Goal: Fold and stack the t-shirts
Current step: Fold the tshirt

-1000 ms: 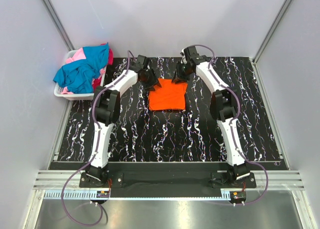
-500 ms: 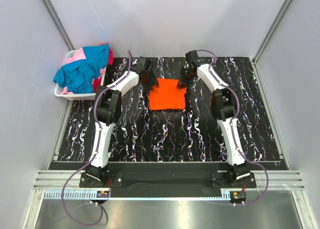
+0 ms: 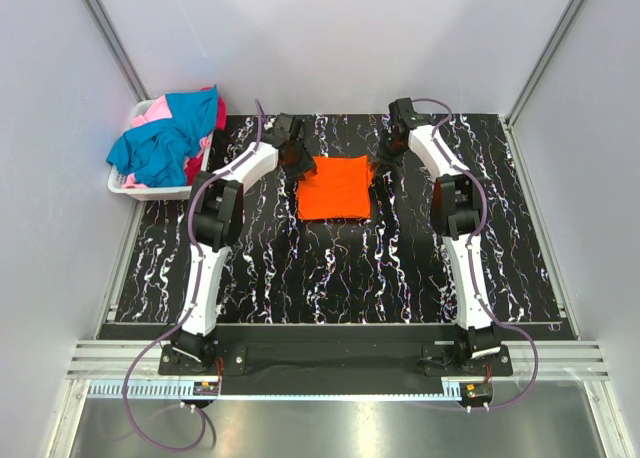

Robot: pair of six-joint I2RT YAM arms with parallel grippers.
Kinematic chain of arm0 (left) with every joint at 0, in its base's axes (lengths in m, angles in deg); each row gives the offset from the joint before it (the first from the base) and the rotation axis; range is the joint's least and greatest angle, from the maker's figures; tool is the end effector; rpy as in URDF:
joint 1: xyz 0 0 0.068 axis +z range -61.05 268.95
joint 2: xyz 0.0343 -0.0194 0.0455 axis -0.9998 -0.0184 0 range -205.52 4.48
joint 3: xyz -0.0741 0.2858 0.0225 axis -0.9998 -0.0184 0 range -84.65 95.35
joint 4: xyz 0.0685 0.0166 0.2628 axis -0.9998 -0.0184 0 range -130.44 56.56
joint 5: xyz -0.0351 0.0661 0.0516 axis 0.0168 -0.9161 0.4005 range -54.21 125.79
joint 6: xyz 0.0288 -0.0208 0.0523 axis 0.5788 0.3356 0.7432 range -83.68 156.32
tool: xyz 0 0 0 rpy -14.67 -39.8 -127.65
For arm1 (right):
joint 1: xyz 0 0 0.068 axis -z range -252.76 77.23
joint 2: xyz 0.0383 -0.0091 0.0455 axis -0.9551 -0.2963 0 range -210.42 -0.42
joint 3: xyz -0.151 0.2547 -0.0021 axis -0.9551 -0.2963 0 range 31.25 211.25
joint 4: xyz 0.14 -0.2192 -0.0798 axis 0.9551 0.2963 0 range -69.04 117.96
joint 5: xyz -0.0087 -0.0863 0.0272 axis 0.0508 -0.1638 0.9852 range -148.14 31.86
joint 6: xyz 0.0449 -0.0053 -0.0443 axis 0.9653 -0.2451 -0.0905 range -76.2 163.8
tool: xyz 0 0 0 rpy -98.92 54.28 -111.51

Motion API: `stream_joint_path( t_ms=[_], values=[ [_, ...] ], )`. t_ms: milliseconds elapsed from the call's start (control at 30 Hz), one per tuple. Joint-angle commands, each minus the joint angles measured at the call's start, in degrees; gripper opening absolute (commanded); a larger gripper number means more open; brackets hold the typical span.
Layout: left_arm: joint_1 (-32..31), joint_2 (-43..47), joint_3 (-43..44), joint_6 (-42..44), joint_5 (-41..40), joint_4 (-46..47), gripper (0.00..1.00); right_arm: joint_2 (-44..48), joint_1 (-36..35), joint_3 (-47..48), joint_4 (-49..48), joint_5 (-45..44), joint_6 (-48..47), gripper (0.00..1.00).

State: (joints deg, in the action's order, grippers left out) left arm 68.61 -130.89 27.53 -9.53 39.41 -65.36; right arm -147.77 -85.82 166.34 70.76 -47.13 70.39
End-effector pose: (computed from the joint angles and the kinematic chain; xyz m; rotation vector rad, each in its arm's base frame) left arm 0.5187 -0.1955 0.1696 -0.5525 2.5581 -0.5183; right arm 0.5656 0.1407 0.1655 0.2547 2.6970 0.4739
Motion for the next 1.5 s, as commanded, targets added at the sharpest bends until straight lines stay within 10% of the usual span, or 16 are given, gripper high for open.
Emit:
stream_joint_path(
  t_ms=[0, 1467],
  values=[
    [0.3, 1.8, 2.0, 2.7, 3.3, -0.2, 0.47, 1.1, -0.6, 1.1, 0.3, -0.7, 0.0, 0.30],
    [0.4, -3.8, 7.1, -4.1, 5.3, 13.8, 0.49, 3.7, -3.7, 10.0, 0.3, 3.6, -5.1, 0.31]
  ],
)
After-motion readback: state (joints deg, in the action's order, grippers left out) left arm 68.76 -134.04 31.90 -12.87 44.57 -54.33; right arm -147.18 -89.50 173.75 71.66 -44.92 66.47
